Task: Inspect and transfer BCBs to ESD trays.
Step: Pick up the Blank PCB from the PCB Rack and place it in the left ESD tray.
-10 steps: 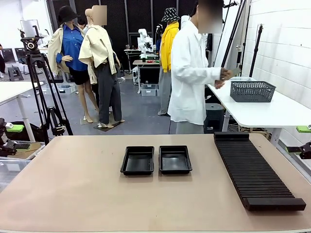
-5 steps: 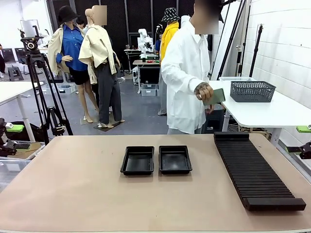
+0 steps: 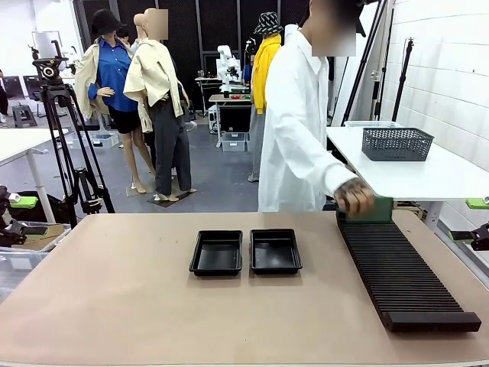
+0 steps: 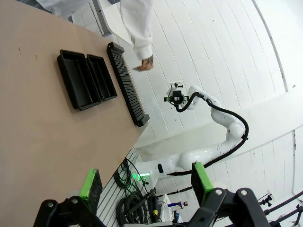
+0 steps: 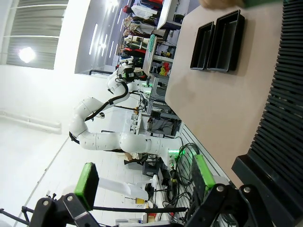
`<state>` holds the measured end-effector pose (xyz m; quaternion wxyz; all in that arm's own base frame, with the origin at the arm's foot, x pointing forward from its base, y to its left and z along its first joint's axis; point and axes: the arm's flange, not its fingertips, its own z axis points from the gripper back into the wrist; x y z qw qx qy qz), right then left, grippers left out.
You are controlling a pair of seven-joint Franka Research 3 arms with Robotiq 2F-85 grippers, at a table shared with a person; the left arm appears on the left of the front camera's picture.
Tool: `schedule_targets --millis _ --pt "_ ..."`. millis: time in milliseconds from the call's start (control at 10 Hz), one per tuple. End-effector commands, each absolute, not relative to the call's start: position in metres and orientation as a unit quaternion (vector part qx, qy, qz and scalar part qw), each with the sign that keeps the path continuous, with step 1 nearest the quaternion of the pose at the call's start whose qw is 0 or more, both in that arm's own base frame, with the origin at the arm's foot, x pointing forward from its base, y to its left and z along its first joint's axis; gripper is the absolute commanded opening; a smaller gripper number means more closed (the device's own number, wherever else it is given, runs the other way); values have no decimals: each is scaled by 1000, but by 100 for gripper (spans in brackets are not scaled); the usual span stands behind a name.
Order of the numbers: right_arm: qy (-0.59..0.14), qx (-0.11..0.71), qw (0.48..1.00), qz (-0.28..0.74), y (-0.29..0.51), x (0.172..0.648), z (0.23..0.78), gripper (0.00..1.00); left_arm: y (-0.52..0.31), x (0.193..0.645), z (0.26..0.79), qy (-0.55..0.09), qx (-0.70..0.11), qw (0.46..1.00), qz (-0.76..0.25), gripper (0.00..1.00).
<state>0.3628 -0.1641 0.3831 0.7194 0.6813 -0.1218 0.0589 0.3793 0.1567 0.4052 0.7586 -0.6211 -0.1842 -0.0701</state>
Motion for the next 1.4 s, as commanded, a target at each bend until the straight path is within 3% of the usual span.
schedule_targets --millis 0,1300 --pt "-120 682 719 58 -163 363 382 100 156 379 406 -185 -622 758 -72 100" --pt "-120 682 719 58 -163 363 382 100 156 379 406 -185 -622 758 -72 100"
